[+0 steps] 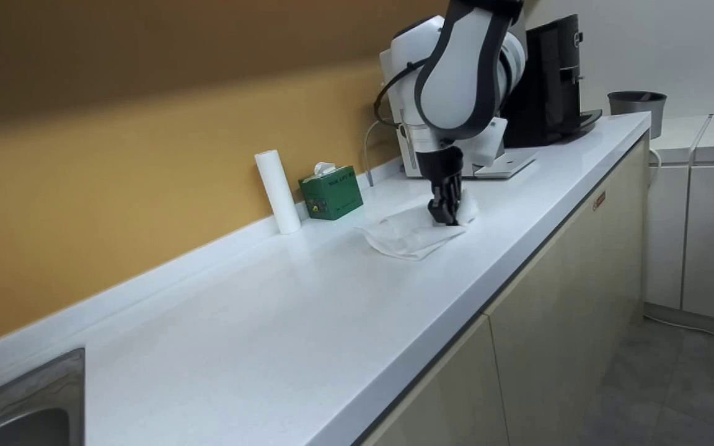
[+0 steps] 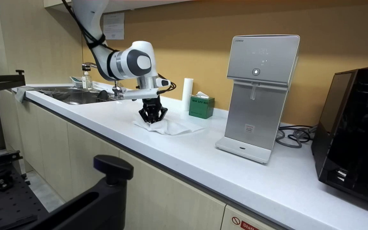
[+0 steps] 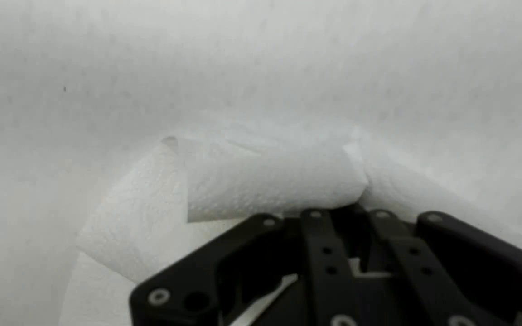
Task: Wipe the counter with the tissue
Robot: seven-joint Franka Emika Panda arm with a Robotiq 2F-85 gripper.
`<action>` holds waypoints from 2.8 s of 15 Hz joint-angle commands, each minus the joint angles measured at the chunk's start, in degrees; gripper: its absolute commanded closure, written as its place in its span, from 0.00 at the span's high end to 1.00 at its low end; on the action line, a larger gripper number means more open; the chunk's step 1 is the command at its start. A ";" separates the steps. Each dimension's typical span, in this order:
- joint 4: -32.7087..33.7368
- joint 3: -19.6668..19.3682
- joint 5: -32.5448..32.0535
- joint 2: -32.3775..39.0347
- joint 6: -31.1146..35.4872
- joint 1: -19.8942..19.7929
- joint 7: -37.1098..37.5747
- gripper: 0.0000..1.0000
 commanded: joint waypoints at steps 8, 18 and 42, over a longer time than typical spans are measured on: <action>-10.00 13.55 8.08 -8.09 -7.99 -15.36 -7.50 0.02; -8.33 14.44 6.19 0.26 17.05 -14.75 -2.67 0.02; -1.50 22.16 18.09 -9.85 -2.29 -18.78 -13.21 1.00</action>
